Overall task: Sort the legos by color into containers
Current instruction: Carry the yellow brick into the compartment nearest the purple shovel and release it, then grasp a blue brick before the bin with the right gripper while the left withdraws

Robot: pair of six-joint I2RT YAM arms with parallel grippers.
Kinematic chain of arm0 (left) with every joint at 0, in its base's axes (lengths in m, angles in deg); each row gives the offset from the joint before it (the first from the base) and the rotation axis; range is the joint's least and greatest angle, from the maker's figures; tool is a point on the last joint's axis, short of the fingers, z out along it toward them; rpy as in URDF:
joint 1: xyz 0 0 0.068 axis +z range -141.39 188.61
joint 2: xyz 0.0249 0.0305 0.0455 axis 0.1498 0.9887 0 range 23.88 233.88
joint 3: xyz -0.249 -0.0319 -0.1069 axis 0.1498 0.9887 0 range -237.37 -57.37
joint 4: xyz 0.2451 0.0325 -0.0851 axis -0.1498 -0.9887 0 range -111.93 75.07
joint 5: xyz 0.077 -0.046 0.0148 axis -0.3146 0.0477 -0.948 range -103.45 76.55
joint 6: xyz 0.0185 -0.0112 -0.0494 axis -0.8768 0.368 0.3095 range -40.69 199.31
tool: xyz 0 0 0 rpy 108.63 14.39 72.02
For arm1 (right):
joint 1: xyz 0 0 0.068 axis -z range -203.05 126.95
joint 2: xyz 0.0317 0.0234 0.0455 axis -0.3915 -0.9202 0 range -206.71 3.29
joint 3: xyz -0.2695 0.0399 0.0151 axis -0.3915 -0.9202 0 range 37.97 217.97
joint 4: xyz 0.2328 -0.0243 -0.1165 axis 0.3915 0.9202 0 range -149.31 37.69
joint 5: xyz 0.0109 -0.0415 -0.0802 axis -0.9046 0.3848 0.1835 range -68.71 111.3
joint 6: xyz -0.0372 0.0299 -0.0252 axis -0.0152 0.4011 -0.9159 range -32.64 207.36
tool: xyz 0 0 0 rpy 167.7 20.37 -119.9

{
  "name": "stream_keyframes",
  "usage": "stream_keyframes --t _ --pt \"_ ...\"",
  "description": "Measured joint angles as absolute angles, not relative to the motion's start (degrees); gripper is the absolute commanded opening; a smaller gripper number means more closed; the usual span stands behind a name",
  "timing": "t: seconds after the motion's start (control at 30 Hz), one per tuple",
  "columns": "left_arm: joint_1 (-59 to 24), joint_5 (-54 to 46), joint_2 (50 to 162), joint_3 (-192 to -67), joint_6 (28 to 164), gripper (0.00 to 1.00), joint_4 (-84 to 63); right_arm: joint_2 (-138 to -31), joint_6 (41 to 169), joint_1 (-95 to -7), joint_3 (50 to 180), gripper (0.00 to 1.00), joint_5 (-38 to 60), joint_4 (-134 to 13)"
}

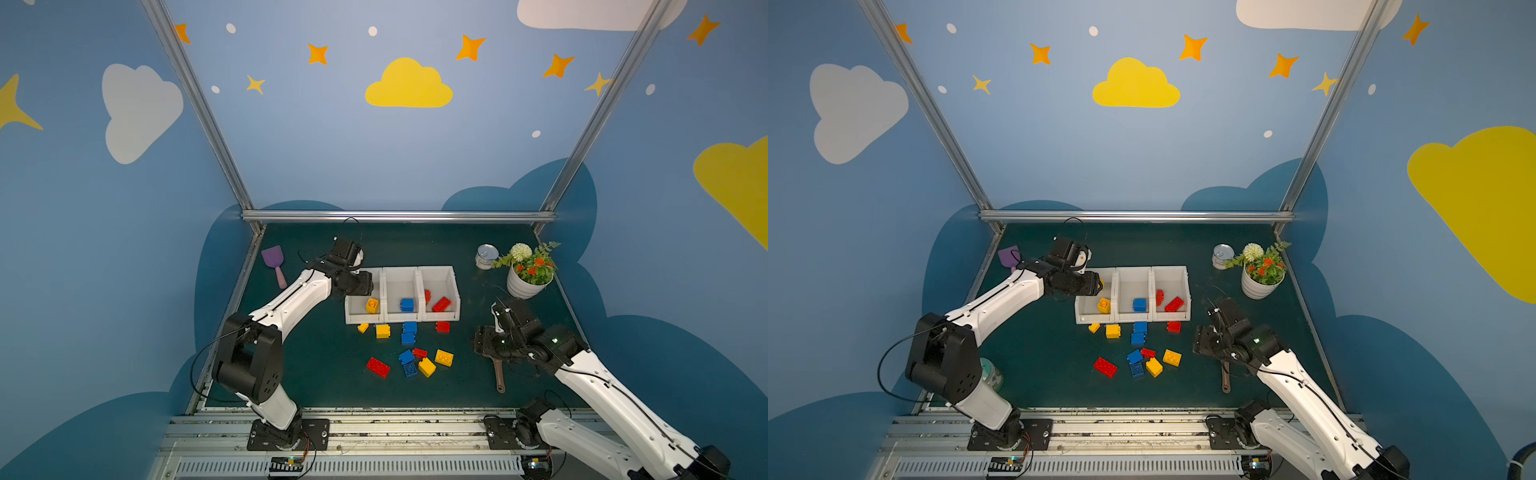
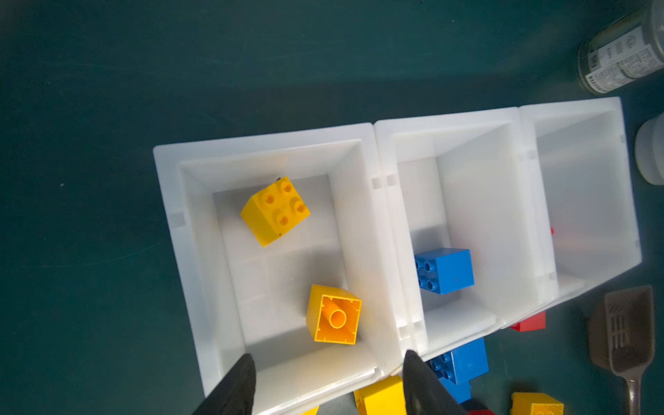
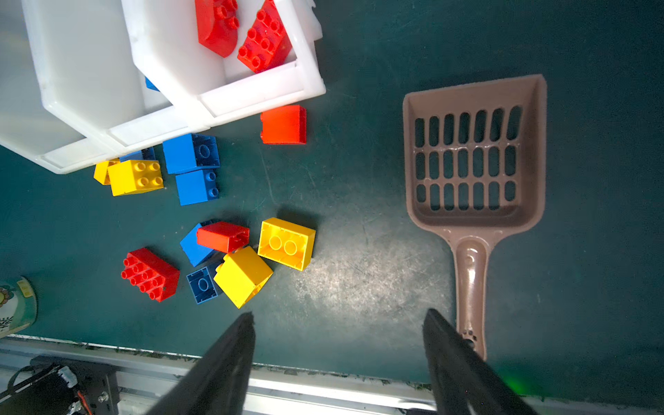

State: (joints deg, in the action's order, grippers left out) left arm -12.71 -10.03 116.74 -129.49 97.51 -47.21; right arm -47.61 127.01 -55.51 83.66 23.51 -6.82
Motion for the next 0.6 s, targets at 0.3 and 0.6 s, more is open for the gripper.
stream_keyframes --t 0.3,0.6 --pt "-12.64 -8.67 108.81 -123.89 99.50 0.66 -45.35 -47.67 126.99 -55.54 83.23 0.73 23.27 -7.50" --pt "-12.66 -8.52 96.35 -112.18 103.85 0.68 -43.95 -51.32 126.93 -56.78 83.16 0.73 22.73 -9.21"
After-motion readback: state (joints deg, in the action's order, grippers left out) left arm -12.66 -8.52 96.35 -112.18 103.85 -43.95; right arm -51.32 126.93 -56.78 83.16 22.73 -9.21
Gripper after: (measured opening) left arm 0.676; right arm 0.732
